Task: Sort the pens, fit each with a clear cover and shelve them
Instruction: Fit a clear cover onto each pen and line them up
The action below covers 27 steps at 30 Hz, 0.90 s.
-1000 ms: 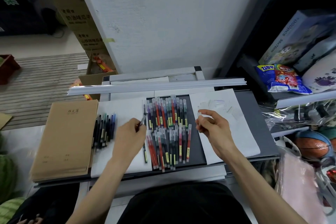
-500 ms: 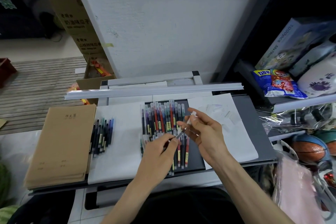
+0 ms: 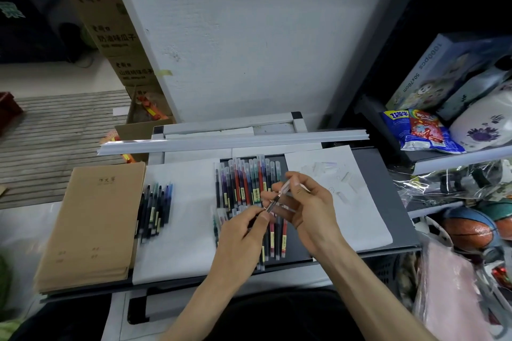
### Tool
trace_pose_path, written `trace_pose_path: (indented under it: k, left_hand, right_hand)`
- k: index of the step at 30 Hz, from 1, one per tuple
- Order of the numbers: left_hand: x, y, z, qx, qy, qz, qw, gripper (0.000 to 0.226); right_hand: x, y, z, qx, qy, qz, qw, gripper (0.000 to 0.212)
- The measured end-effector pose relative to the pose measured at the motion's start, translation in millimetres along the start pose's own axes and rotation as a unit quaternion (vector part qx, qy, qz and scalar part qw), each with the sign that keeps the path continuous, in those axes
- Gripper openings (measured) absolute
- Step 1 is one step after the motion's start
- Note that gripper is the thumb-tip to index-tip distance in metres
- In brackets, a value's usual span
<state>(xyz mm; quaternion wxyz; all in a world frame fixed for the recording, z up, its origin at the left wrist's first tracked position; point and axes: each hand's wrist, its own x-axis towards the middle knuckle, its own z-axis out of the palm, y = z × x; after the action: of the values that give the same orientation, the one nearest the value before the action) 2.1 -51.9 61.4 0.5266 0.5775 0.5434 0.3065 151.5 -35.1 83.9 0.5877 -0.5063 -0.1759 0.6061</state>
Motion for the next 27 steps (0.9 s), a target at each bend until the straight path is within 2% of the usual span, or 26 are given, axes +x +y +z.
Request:
trace_pose_path:
  k: [7,12,16,17,19,22,24,27]
  left_hand:
    - [1,-3,1,-0.001,-0.002,0.003,1.0,0.027]
    - [5,-10,1,-0.048,-0.02,-0.031,0.998,0.034]
    - [7,-1,1,-0.041,-0.027,-0.022,0.999,0.04]
    - [7,2,1,-0.065,-0.031,-0.028,0.997,0.038]
    - [7,7,1,-0.159,-0.046,-0.095,0.982,0.031]
    - [10,2,0,-0.298,-0.084,-0.191,0.931,0.026]
    - [13,0,0,-0.331,-0.1,-0.202,0.916,0.027]
    - [20,-1,-2,-0.282,-0.078,-0.182,0.939,0.026]
  right_hand:
    - [-3,7,-4,-0.083,-0.019,-0.018,0.996,0.018]
    - [-4,18,-5,-0.056,-0.026,0.013,0.998,0.019]
    - [-4,21,-2,-0.02,-0.026,0.037,0.999,0.019]
    - [-4,20,-1,-0.012,-0.027,0.037,0.999,0.019]
    - [-2,19,0,0.002,-0.032,0.045,0.998,0.02]
    - [5,17,0,-0.002,-0.055,0.071,0.996,0.02]
    - [12,14,-3,-0.024,-0.071,0.078,0.994,0.019]
    - [24,13,-9,-0.11,-0.075,0.075,0.988,0.026]
